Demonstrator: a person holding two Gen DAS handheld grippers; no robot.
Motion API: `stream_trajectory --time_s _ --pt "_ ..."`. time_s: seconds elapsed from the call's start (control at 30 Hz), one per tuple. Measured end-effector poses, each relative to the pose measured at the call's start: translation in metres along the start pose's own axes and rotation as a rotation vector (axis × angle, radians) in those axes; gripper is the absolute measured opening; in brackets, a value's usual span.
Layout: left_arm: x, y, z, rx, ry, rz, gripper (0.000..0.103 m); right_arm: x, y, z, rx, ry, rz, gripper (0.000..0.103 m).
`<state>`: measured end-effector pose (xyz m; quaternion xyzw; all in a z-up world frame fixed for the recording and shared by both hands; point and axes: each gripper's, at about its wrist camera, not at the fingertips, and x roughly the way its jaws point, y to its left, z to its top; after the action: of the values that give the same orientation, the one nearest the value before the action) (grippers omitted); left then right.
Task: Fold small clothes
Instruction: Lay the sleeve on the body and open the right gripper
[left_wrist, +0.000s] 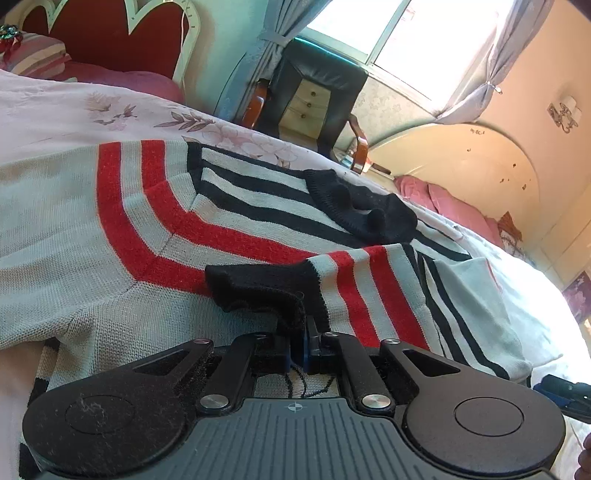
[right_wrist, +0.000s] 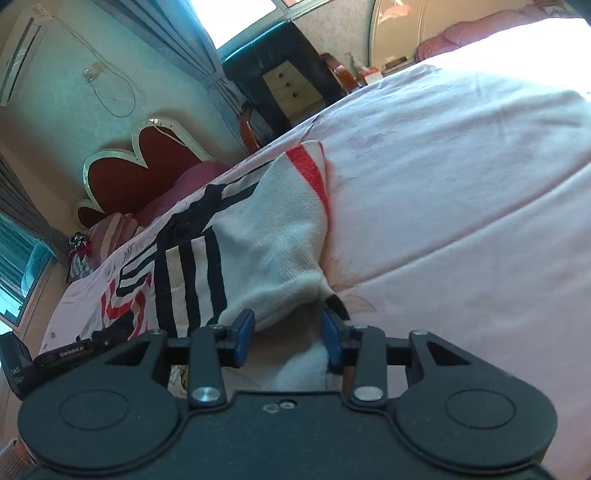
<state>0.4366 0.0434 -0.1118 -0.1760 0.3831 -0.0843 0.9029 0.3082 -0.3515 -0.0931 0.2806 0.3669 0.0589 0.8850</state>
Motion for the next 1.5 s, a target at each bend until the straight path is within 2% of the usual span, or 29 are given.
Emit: stream_trajectory --time_s 0.03,0.07,0.1,0.13,0.33,0.37,0.4,0.43,0.47,0.57,0.63,0.67,0.73,0.77,0.8,0.97,1.13,1.23,1.33,1.43,1.5 --pt "0.000 -0.001 0.000 0.002 0.000 0.003 0.005 -0.005 -0.001 -0.002 0.000 -0.017 -0.011 0.042" --pt "0.000 -0.002 0.000 0.005 0.001 0.007 0.005 -0.006 -0.003 -0.004 -0.003 -0.009 -0.038 0.048" --pt "0.000 -0.003 0.001 0.008 0.002 0.010 0.005 -0.003 -0.008 -0.007 -0.016 0.031 -0.077 0.053" --pt "0.000 -0.003 0.001 0.010 0.004 0.011 0.005 -0.004 -0.009 -0.011 -0.025 0.059 -0.101 0.053" --pt "0.003 -0.005 0.002 0.027 0.007 0.016 0.005 -0.038 -0.018 -0.055 0.017 0.105 -0.003 0.052" --pt "0.003 -0.005 0.001 0.028 0.004 0.018 0.005 -0.040 -0.012 -0.059 -0.006 0.122 -0.013 0.042" --pt "0.003 -0.005 0.001 0.027 0.003 0.020 0.005 -0.041 -0.009 -0.063 -0.016 0.141 -0.037 0.020" --pt "0.003 -0.006 0.002 0.025 0.002 0.021 0.005 -0.042 -0.008 -0.066 -0.019 0.153 -0.056 0.012" --pt "0.003 -0.006 0.002 0.024 0.002 0.023 0.005 -0.048 -0.010 -0.069 -0.012 0.151 -0.059 0.007" --pt "0.004 -0.007 0.003 0.034 0.006 0.026 0.005 -0.062 -0.010 -0.079 0.030 0.164 -0.080 0.006" --pt "0.004 -0.007 0.004 0.047 0.009 0.022 0.005 -0.063 -0.006 -0.081 0.005 0.162 -0.090 0.006" --pt "0.004 -0.006 0.004 0.047 0.009 0.020 0.005 -0.064 -0.004 -0.076 -0.012 0.130 -0.099 0.008" --pt "0.004 -0.006 0.004 0.053 0.009 0.019 0.005 -0.066 -0.005 -0.059 -0.008 0.015 -0.119 0.026" --pt "0.004 -0.007 0.004 0.059 0.009 0.021 0.005 -0.063 -0.006 -0.046 0.006 -0.033 -0.107 0.038" --pt "0.004 -0.008 0.003 0.064 0.009 0.023 0.005 -0.056 -0.006 -0.031 0.008 -0.082 -0.094 0.042" --pt "0.003 -0.011 0.003 0.076 0.007 0.036 0.005 0.009 -0.004 0.035 0.002 -0.149 -0.073 0.040" --pt "0.002 -0.009 0.002 0.072 0.003 0.029 0.005 0.058 -0.003 0.060 0.029 -0.080 -0.053 0.040" --pt "0.003 -0.008 0.001 0.075 0.001 0.023 0.005 0.046 0.006 0.044 0.020 -0.066 -0.054 0.039" --pt "0.002 -0.009 -0.001 0.094 -0.006 0.023 0.005 0.016 0.013 0.005 -0.024 -0.028 -0.077 0.040" --pt "0.001 -0.009 -0.001 0.112 -0.008 0.023 0.005 -0.003 0.013 -0.036 -0.047 0.034 -0.106 0.031" --pt "0.001 -0.010 -0.001 0.128 -0.006 0.025 0.005 -0.019 0.018 -0.052 -0.081 0.041 -0.106 0.028"
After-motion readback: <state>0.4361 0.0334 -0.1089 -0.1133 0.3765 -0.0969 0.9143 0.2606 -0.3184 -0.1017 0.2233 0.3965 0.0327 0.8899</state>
